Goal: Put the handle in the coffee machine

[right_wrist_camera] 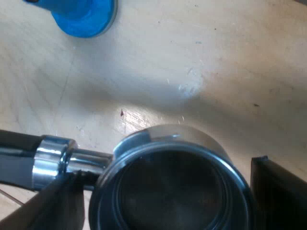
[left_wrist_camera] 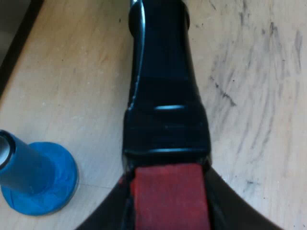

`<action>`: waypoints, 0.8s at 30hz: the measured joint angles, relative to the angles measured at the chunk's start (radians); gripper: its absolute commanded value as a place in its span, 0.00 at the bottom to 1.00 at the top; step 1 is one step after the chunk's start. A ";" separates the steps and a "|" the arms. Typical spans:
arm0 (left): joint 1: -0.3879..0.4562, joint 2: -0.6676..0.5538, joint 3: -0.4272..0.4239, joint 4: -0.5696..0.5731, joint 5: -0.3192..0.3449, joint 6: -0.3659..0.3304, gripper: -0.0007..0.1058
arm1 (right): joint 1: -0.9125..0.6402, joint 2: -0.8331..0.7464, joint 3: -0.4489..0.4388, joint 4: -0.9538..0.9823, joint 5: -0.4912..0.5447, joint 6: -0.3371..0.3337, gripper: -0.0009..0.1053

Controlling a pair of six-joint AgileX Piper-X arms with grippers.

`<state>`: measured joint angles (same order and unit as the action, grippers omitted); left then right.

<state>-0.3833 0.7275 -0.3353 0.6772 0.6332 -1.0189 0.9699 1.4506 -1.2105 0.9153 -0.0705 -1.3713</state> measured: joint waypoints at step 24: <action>0.113 -0.049 0.000 0.071 0.002 0.031 0.01 | 0.000 -0.005 -0.075 -0.108 0.109 -0.003 0.68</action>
<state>-0.2701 0.6781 -0.3353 0.7480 0.6350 -0.9884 0.9699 1.4461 -1.2859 0.8075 0.0386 -1.3747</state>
